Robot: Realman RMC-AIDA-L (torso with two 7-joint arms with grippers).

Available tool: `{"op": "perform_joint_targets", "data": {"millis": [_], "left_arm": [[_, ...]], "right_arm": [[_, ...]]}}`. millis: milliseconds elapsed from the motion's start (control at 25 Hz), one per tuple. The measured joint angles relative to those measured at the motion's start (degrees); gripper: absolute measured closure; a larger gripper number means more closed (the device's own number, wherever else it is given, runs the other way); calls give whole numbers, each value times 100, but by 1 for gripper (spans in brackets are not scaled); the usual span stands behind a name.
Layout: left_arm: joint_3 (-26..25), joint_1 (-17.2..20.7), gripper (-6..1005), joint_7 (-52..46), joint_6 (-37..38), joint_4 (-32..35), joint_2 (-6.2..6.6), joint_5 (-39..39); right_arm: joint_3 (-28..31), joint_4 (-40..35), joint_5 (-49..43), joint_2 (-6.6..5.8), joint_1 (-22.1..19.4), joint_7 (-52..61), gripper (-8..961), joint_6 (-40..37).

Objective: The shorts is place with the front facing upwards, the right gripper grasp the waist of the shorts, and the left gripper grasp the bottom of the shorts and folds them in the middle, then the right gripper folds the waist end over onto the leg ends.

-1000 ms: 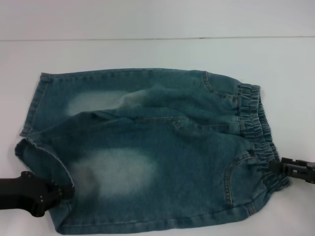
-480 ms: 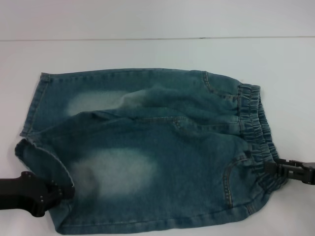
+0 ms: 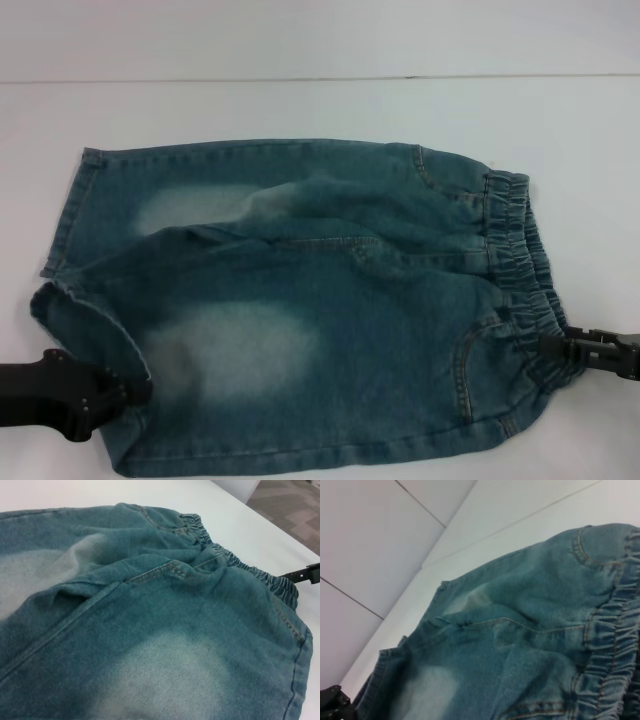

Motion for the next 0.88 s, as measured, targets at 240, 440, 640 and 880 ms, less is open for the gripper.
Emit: {"op": "perform_joint_targets", "data": {"millis": [240,440,640,880], "left_arm": [[0,-15,989,0,-3,-47,9,-3],[0,-33,989,0,-8,-60,9,-8],[0,-62,989,0,-9,-110,12,-9],[0,-78,989,0,-9,-124,17,-8]], "right_arm": [[-27,-11,-190,-12,-20,72,102,137],[-28,-17,-254,-61,-5,130,101,186],[-19,-19,-241,-72,38,132,138,-11],[-47,-129,-309,-90,126,193,182,-120]]}}
